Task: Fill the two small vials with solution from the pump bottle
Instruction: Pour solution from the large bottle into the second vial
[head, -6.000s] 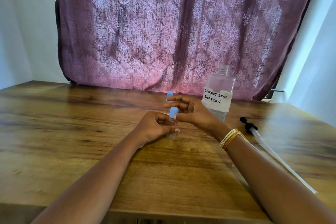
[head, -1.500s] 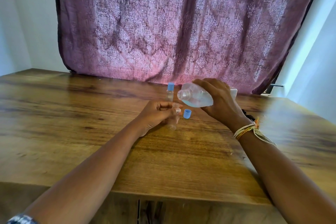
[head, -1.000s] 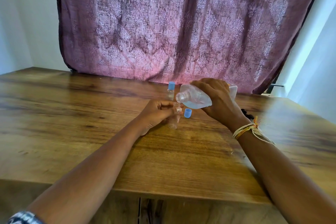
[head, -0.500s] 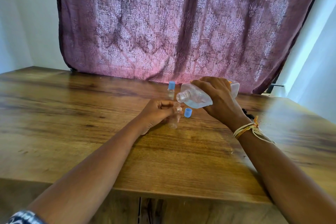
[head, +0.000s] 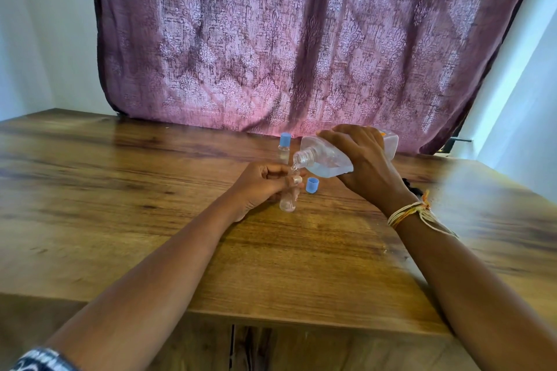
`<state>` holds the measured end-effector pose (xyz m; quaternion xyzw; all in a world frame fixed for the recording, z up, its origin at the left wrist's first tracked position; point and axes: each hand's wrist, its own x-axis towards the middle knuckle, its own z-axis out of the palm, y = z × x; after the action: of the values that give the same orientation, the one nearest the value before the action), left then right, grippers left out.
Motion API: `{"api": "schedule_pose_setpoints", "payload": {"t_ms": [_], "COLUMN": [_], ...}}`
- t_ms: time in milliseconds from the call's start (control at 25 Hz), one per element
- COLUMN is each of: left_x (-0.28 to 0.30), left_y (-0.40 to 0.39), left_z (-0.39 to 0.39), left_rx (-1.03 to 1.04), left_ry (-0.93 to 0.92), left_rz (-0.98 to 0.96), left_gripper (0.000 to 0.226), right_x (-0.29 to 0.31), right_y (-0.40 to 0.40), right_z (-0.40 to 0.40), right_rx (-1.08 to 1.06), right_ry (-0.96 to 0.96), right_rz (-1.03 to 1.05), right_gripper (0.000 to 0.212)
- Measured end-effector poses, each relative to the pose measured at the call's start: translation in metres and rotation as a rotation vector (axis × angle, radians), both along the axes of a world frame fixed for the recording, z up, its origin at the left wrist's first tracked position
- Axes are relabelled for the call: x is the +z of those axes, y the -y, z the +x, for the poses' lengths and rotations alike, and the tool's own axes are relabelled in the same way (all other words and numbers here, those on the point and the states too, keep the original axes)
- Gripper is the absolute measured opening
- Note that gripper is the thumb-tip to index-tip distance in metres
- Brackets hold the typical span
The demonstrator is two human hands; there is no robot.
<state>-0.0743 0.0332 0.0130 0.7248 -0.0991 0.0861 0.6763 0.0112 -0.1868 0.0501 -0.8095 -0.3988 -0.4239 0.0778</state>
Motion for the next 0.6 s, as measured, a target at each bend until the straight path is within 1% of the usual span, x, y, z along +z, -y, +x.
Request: {"api": "schedule_pose_setpoints", "payload": {"t_ms": [160, 600], "left_x": [-0.0008, 0.0000], "left_y": [-0.0006, -0.0014], "left_z": [0.0016, 0.0007], "left_rx": [-0.011, -0.053], "left_ry": [-0.007, 0.006], "left_rz": [0.003, -0.015], "left_gripper": [0.015, 0.013], "right_x": [0.0006, 0.0035], "right_y": [0.0013, 0.0015], "right_z": [-0.0006, -0.0061], "right_rx": [-0.006, -0.019], "right_ry": [0.005, -0.004], "right_rz": [0.013, 0.013], "right_gripper": [0.054, 0.051]}}
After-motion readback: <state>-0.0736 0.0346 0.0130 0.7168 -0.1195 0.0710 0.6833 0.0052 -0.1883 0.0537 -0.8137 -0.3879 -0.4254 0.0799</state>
